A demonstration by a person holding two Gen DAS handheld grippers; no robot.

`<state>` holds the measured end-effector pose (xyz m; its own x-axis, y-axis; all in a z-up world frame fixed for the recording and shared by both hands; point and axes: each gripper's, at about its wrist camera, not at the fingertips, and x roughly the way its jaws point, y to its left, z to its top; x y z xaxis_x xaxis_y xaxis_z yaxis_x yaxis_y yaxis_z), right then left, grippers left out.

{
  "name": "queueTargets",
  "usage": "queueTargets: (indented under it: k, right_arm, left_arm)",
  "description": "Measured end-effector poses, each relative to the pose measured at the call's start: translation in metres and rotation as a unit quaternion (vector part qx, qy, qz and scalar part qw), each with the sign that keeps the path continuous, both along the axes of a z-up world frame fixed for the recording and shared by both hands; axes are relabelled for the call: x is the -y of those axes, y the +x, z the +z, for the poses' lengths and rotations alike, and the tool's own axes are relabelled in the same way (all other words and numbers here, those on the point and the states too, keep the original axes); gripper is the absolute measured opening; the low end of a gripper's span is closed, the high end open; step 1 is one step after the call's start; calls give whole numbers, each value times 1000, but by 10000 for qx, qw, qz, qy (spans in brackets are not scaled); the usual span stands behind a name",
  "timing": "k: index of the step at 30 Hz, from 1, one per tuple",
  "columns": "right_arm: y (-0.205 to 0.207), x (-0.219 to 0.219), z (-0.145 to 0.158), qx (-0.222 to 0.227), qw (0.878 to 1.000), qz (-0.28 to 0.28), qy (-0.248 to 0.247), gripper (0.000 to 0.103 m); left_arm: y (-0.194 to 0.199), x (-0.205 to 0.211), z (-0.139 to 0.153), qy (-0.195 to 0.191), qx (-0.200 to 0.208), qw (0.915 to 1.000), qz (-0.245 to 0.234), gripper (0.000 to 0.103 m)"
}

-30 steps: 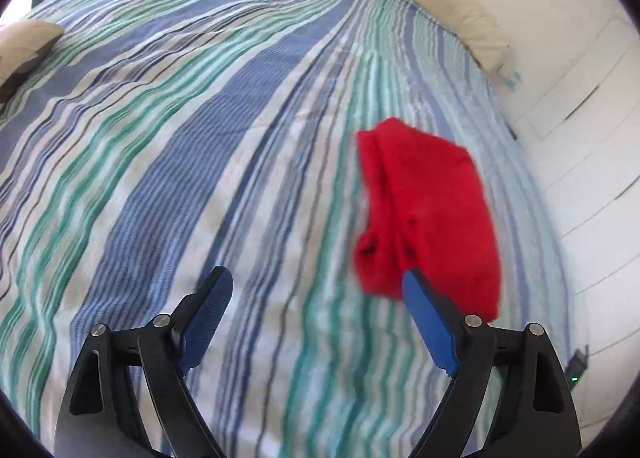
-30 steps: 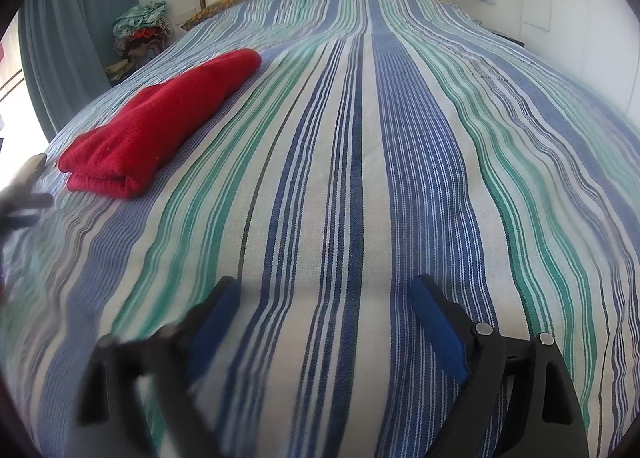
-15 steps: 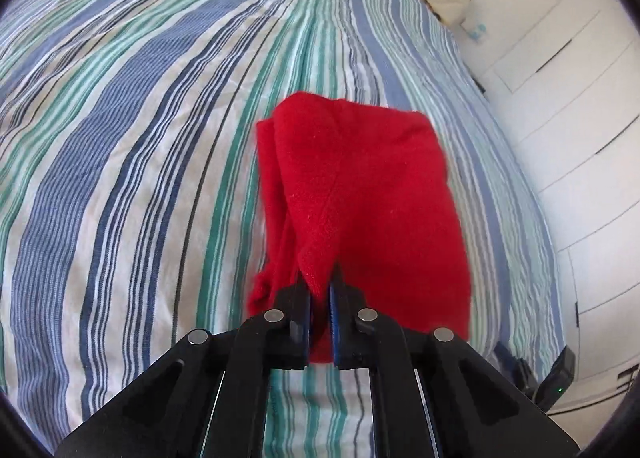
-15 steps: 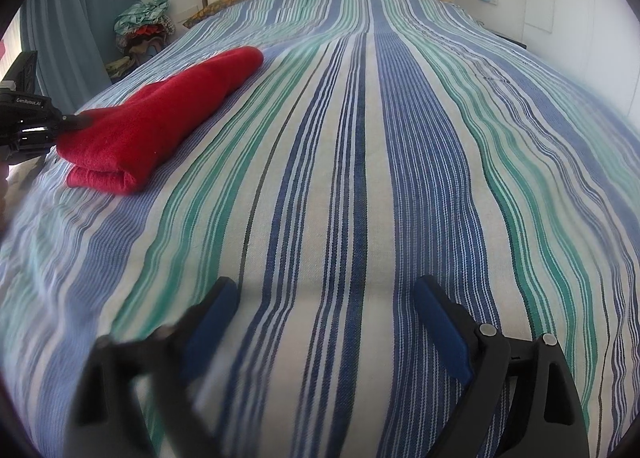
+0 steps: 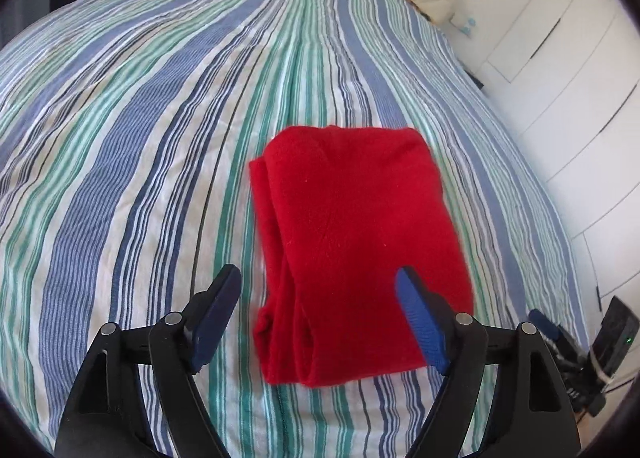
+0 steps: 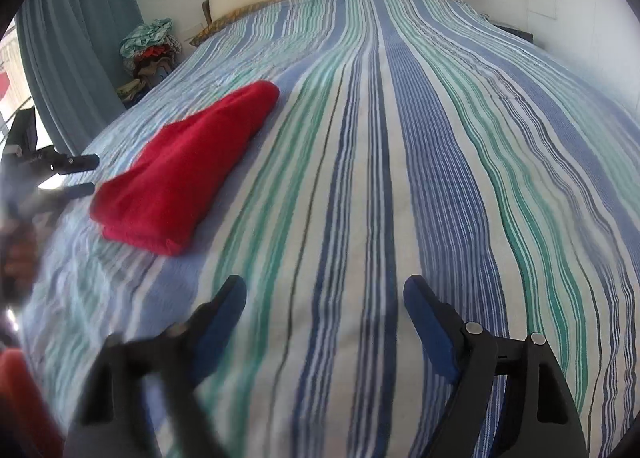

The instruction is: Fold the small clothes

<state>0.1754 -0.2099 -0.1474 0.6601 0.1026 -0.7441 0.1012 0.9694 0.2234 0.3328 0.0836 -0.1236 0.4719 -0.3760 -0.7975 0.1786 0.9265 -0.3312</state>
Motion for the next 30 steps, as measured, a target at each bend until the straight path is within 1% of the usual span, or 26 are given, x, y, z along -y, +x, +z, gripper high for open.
queueTargets:
  k: [1, 2, 3, 4, 5, 6, 7, 8, 9, 10, 11, 12, 13, 14, 16, 18, 19, 20, 21, 22, 23, 24, 25, 26, 28, 30]
  right_arm:
    - [14, -6, 12, 133, 9998, 95, 113, 79]
    - [29, -15, 22, 255, 9990, 254, 254, 78]
    - [45, -25, 29, 358, 9975, 444, 406, 78]
    - [60, -36, 33, 434, 9956, 633, 537, 78]
    - [74, -47, 32, 477, 9933, 828, 646, 78]
    - [88, -57, 25, 463, 9910, 1011, 743, 78]
    - [102, -68, 11, 315, 9892, 1175, 814, 78]
    - [116, -79, -12, -102, 9876, 1334, 819, 76]
    - [128, -91, -39, -735, 9827, 1512, 777, 72]
    - [131, -98, -55, -1017, 9799, 1584, 656, 71]
    - [127, -98, -49, -753, 9820, 1623, 600, 71]
    - [123, -94, -38, -556, 9821, 1635, 751, 71]
    - [119, -85, -28, -374, 9810, 1589, 1049, 72]
    - [116, -73, -19, -160, 9797, 1450, 1374, 80]
    - [118, -48, -10, 169, 9768, 1021, 1877, 87]
    - [138, -29, -18, 37, 9665, 732, 2459, 87]
    - [153, -24, -29, -151, 9584, 694, 2766, 86]
    - [165, -24, -42, -375, 9511, 693, 2988, 81]
    - [177, -30, -55, -611, 9449, 731, 3131, 77]
    - [186, -38, -67, -812, 9404, 810, 3202, 69]
    - [193, -48, -74, -885, 9405, 882, 3160, 56]
    - [197, -57, -78, -872, 9469, 891, 2963, 49]
    - [199, -66, -78, -864, 9545, 896, 2709, 38]
    - [201, -71, -74, -842, 9611, 892, 2474, 34]
    - [198, -76, -51, -634, 9684, 915, 2233, 31]
    - [193, -79, -18, -238, 9746, 1057, 1959, 31]
  left_arm:
    - [6, 5, -11, 285, -76, 9996, 32, 77]
    - [13, 6, -27, 589, -251, 9979, 114, 62]
    - [17, 2, -44, 633, -514, 9966, 149, 60]
    - [19, -5, -54, 442, -639, 9968, 198, 60]
    - [14, -11, -55, 247, -584, 9977, 248, 60]
    - [13, -13, -53, 164, -573, 9980, 225, 60]
    - [12, -15, -49, 117, -574, 9981, 187, 61]
    - [10, -18, -43, 46, -586, 9981, 157, 63]
    - [7, -22, -36, -44, -598, 9981, 158, 70]
    - [7, -27, -29, -171, -543, 9982, 169, 74]
    - [6, -32, -22, -331, -433, 9984, 156, 87]
    - [7, -37, -18, -512, -325, 9981, 130, 99]
    - [10, -39, -17, -658, -266, 9974, 96, 100]
    - [14, -39, -20, -717, -296, 9970, 54, 100]
    - [30, -30, -34, -697, -566, 9959, -76, 100]
    - [38, -17, -52, -680, -834, 9940, -203, 99]
    - [38, -11, -55, -675, -786, 9944, -197, 99]
    - [36, -7, -54, -761, -627, 9949, -221, 93]
    - [35, -3, -54, -917, -550, 9938, -315, 57]
    - [38, 1, -56, -1072, -661, 9912, -415, 40]
    - [41, 2, -57, -1139, -778, 9898, -344, 30]
    - [43, 1, -54, -1170, -766, 9899, -229, 26]
    - [42, -1, -48, -1219, -736, 9896, -185, 25]
    - [40, -3, -38, -1272, -657, 9895, -182, 23]
    - [33, -5, -10, -1317, -337, 9902, -317, 23]
    - [33, -5, 23, -1316, -10, 9905, -398, 23]
